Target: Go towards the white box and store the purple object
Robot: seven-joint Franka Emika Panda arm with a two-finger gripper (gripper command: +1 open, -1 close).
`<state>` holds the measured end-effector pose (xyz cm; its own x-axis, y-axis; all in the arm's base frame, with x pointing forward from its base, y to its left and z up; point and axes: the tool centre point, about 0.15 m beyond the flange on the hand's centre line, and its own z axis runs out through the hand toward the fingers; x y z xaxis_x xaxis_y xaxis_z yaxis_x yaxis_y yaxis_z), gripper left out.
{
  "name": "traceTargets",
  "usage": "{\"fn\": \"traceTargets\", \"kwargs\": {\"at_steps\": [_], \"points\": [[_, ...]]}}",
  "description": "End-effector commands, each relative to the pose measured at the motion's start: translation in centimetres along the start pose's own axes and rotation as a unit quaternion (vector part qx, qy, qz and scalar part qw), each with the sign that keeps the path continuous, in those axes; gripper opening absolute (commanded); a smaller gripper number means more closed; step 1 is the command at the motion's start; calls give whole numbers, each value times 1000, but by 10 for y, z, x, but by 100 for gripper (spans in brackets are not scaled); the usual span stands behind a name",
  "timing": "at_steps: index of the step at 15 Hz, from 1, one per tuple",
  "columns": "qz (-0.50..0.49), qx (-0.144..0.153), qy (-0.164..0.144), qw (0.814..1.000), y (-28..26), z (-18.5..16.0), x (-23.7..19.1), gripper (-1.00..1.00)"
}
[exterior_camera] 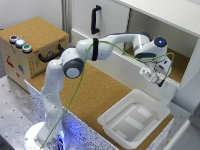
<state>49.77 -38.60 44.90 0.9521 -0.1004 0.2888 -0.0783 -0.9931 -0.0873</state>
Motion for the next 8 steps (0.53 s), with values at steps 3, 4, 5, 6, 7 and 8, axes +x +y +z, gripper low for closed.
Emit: {"fn": "traceTargets", "kwargs": {"at_steps": [3, 4, 5, 6, 7, 8], "points": [[62, -59, 14, 996, 42, 55, -125, -100], [74, -59, 7, 995, 49, 66, -134, -100], [79, -62, 0, 995, 55, 78, -142, -100], [84, -57, -9, 995, 61, 91, -147, -100], [93, -49, -12, 994, 64, 101, -146, -100], [78, -67, -11, 995, 61, 112, -145, -100]]}}
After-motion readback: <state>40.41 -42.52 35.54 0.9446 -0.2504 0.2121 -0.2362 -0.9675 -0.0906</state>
